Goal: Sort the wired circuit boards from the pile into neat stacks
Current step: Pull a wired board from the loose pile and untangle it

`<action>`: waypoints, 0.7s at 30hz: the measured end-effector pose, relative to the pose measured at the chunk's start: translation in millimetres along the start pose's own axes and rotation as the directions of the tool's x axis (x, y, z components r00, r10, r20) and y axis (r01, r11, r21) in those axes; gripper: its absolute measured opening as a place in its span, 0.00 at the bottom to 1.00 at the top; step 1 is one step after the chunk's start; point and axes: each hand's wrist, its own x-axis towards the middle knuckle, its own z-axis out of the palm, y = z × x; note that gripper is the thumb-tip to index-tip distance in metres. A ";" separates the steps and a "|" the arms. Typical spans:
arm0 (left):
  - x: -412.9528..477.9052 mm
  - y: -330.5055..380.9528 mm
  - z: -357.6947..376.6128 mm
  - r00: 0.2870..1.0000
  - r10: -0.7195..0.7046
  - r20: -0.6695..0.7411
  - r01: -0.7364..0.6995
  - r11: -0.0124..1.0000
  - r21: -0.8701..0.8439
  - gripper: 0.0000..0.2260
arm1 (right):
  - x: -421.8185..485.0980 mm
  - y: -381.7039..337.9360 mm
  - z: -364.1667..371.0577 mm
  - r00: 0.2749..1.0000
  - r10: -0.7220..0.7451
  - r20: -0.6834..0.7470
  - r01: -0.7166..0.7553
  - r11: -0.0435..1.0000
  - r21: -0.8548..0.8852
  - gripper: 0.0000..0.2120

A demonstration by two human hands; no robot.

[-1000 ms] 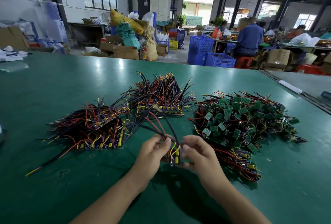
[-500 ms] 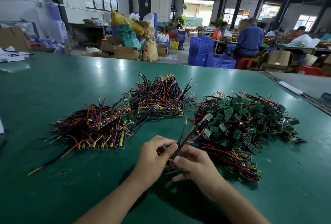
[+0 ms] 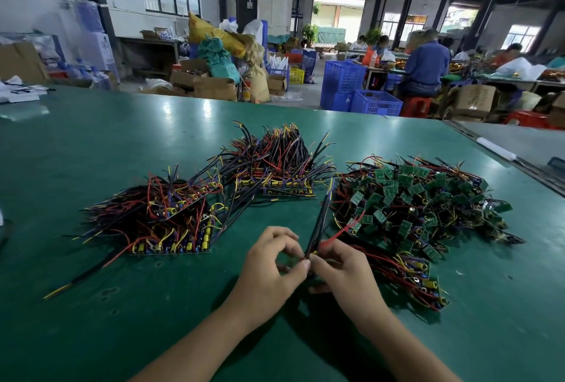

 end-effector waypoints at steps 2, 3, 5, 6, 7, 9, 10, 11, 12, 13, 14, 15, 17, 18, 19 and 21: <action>0.2 1.6 -2.3 1.000 0.010 0.026 -0.011 1.000 0.019 0.05 | 0.2 0.3 -0.7 1.000 -0.010 -0.006 0.010 1.000 -0.019 0.09; 0.2 2.2 -3.0 0.999 0.014 0.041 -0.015 1.000 0.017 0.06 | 0.5 0.8 -1.2 1.000 -0.010 -0.012 0.010 1.000 -0.026 0.08; -0.2 3.8 -3.5 0.997 0.009 0.073 -0.008 1.000 -0.012 0.10 | 1.6 2.5 -0.7 1.000 -0.004 -0.021 0.003 1.000 -0.021 0.07; -0.9 4.2 -2.6 0.996 -0.003 0.086 0.007 0.999 -0.040 0.11 | 1.7 2.9 -0.1 1.000 0.002 -0.020 -0.002 1.000 -0.016 0.06; -1.4 4.4 -1.8 0.996 -0.022 0.091 0.029 0.997 -0.078 0.11 | 1.6 2.9 0.3 1.000 0.003 -0.014 -0.004 1.000 -0.011 0.05; -2.0 4.9 0.8 0.995 -0.069 0.068 0.078 0.985 -0.154 0.10 | 1.3 2.4 0.9 1.000 -0.018 -0.003 0.018 1.000 -0.004 0.05; -1.5 4.9 2.4 0.995 -0.090 0.038 0.095 0.979 -0.181 0.10 | 1.5 2.0 0.6 0.999 -0.039 -0.016 0.039 0.999 -0.005 0.05; -1.0 4.9 4.1 0.993 -0.114 0.000 0.112 0.972 -0.206 0.12 | 2.0 2.0 -0.1 0.997 -0.060 -0.042 0.060 0.998 -0.009 0.06; -0.2 5.0 5.5 0.989 -0.143 -0.039 0.130 0.964 -0.231 0.13 | 2.6 2.1 -0.3 0.994 -0.078 -0.071 0.077 0.997 -0.016 0.07; 0.6 5.1 6.3 0.982 -0.171 -0.075 0.148 0.957 -0.249 0.14 | 3.4 2.3 -0.7 0.991 -0.094 -0.094 0.092 0.995 -0.021 0.08; 1.3 4.2 7.0 0.975 -0.196 -0.105 0.163 0.951 -0.261 0.15 | 3.9 2.2 -0.6 0.988 -0.108 -0.107 0.106 0.994 -0.025 0.08; 1.9 3.2 7.9 0.968 -0.221 -0.123 0.182 0.946 -0.270 0.15 | 4.2 2.2 -0.4 0.987 -0.119 -0.112 0.117 0.993 -0.027 0.07; 1.4 0.4 9.5 0.950 -0.280 -0.136 0.234 0.931 -0.281 0.13 | 4.2 3.1 0.5 0.986 -0.131 -0.102 0.128 0.991 -0.040 0.05; 0.9 -0.7 10.0 0.936 -0.319 -0.146 0.269 0.921 -0.281 0.13 | 4.1 3.4 1.1 0.986 -0.138 -0.096 0.134 0.990 -0.049 0.04; 0.7 -1.7 10.0 0.918 -0.364 -0.154 0.312 0.906 -0.286 0.13 | 4.2 3.9 1.5 0.984 -0.149 -0.095 0.143 0.988 -0.061 0.03; 1.4 -4.0 9.5 0.887 -0.449 -0.105 0.401 0.864 -0.306 0.15 | 5.4 6.5 1.3 0.982 -0.161 -0.096 0.153 0.984 -0.086 0.03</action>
